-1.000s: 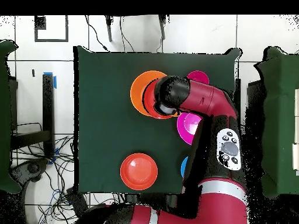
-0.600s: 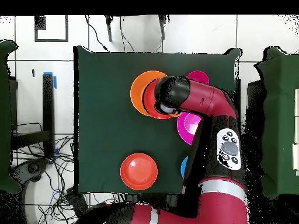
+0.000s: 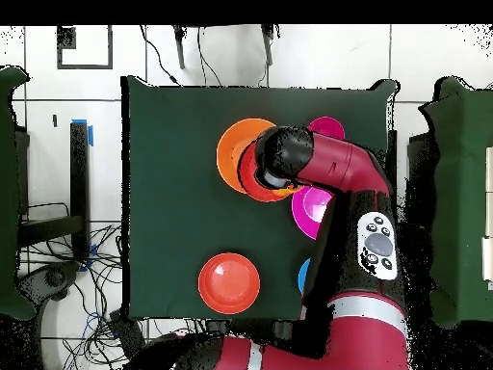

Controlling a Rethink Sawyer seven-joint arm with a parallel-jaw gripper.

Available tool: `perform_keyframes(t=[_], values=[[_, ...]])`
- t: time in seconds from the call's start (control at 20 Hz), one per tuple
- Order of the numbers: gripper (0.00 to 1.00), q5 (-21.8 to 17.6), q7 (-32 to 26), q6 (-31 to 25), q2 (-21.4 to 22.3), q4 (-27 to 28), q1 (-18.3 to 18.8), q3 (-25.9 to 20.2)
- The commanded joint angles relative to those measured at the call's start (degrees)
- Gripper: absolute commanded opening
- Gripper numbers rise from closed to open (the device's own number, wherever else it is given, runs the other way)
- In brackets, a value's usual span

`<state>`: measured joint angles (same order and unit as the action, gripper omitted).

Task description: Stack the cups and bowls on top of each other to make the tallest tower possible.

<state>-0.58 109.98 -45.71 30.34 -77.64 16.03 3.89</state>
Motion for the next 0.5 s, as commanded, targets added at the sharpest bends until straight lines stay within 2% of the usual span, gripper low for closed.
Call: perform_keyframes(t=[0.05, 0.5], values=[[0.00, -4.13, -2.21, 2.14, -3.53, -3.18, 0.72, -4.41], [0.00, -2.96, 0.83, -2.20, -3.05, -0.39, -1.92, -3.43]])
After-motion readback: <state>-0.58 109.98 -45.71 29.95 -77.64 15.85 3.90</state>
